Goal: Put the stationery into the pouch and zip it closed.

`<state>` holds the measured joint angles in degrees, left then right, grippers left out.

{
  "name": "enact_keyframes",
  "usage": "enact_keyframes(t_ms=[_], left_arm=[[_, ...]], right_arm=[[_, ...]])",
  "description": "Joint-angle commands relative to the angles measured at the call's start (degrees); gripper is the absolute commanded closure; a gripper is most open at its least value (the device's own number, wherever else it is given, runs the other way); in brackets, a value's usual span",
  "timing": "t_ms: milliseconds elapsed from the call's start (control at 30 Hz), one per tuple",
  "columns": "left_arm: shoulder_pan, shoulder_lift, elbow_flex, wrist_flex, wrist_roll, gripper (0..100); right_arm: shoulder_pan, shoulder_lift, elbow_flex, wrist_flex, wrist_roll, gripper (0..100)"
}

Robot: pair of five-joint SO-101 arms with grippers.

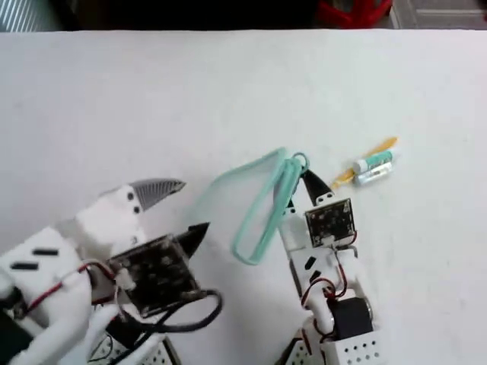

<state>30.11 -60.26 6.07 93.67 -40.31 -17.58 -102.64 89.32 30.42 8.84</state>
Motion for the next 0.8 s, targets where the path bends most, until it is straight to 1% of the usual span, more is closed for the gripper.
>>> enact_keyframes(t_ms=[0,100,167,233,300,367,433,500,533,600,667,767], left_arm=[[0.7,-24.2,29.0,-15.3,4.7,78],[0.5,-37.4,42.7,-16.6,5.0,78],[-2.0,-44.3,49.8,-16.6,5.4,79],[-5.2,-45.8,52.6,-16.7,7.4,79],[-6.7,-44.3,52.3,-15.6,8.9,79],[-5.7,-44.4,50.7,-12.9,9.3,79],[-1.3,-44.5,49.1,-9.9,9.2,79],[3.3,-44.5,49.1,-9.4,8.6,79],[4.7,-44.5,50.0,-10.5,7.7,79],[4.9,-44.5,53.5,-15.0,6.2,78],[2.2,-44.5,58.3,-21.8,6.7,78],[-3.7,-44.5,65.3,-32.3,11.3,78]], right_arm=[[-0.4,1.1,-5.2,1.7,-0.6,98.1],[-1.5,7.7,-8.3,2.0,-0.7,98.1],[-2.7,14.9,-10.8,0.4,-0.7,98.1],[-2.9,23.0,-14.4,-2.5,-0.7,98.1],[-3.2,30.6,-19.1,-3.6,-0.9,98.1],[-3.2,37.7,-23.6,-3.6,-3.0,98.1],[-2.9,43.3,-27.3,-3.6,-4.7,98.1],[-3.2,47.6,-29.9,-3.9,-5.3,98.1],[-3.3,49.3,-30.9,-4.0,-5.3,98.1],[-3.8,51.0,-31.9,-4.0,-5.4,98.1],[-4.3,50.9,-31.8,-4.0,-5.4,98.1],[-5.2,50.5,-31.7,-3.6,-5.3,98.1]])
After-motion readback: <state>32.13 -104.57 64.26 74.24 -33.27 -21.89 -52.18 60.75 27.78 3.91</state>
